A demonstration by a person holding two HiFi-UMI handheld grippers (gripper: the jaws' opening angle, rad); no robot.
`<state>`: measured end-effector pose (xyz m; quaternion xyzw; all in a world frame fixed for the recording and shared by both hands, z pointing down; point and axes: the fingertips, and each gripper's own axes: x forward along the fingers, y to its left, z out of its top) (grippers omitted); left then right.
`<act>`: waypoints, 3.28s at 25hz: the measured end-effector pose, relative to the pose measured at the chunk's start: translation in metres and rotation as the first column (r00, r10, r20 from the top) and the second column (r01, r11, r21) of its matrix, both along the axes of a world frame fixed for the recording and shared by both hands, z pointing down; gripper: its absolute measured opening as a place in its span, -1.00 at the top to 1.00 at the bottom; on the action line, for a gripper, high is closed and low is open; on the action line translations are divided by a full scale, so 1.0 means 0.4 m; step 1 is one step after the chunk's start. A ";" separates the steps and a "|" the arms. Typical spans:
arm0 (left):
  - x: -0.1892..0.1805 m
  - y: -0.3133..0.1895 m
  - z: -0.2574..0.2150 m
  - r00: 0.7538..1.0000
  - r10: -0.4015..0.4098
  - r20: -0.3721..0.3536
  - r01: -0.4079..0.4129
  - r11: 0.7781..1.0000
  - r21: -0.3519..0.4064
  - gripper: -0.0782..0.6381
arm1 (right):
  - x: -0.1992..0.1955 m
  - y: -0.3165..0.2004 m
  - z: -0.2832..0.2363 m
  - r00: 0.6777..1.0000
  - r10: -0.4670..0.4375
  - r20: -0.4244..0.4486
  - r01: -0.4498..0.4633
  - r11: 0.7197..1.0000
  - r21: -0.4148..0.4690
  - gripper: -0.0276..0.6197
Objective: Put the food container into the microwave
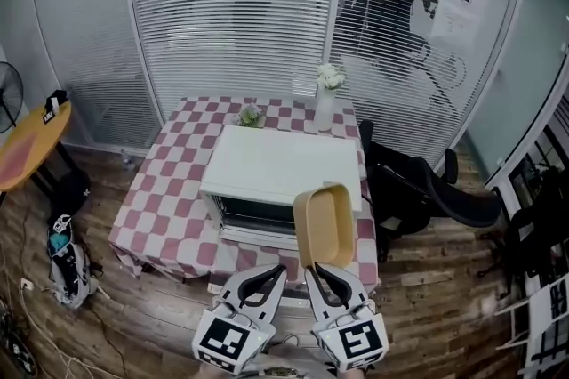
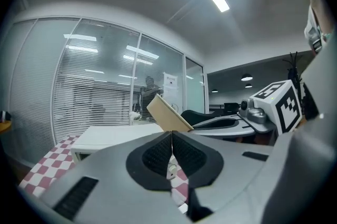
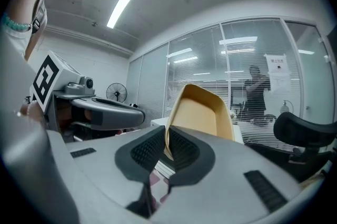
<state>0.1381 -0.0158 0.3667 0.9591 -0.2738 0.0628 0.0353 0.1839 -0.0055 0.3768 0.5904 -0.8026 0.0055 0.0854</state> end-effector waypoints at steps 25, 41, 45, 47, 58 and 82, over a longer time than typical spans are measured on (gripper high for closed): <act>-0.095 -0.245 0.019 0.992 0.113 0.059 -0.113 0.994 0.001 0.74 | -0.099 -0.220 0.026 0.995 0.103 -0.010 -0.103 0.994 -0.038 0.86; -0.188 -0.290 0.060 0.999 -0.001 0.052 0.002 0.999 -0.032 0.74 | -0.208 -0.215 0.083 0.998 -0.043 -0.054 0.037 0.993 -0.113 0.86; -0.209 -0.294 0.078 0.998 -0.027 0.060 0.029 0.999 -0.044 0.74 | -0.229 -0.208 0.107 0.995 -0.088 -0.050 0.080 0.986 -0.143 0.86; -0.223 -0.300 0.086 0.997 -0.049 0.064 0.052 0.997 -0.049 0.74 | -0.242 -0.207 0.118 0.992 -0.118 -0.045 0.109 0.981 -0.158 0.86; -0.338 -0.336 0.120 0.975 -0.204 0.090 0.210 0.975 -0.070 0.74 | -0.358 -0.196 0.190 0.928 -0.367 -0.066 0.343 0.910 -0.231 0.86; -0.341 -0.383 0.152 0.973 -0.202 0.109 0.214 0.971 -0.110 0.74 | -0.319 -0.242 0.410 0.919 -0.394 -0.027 0.354 0.853 -0.383 0.86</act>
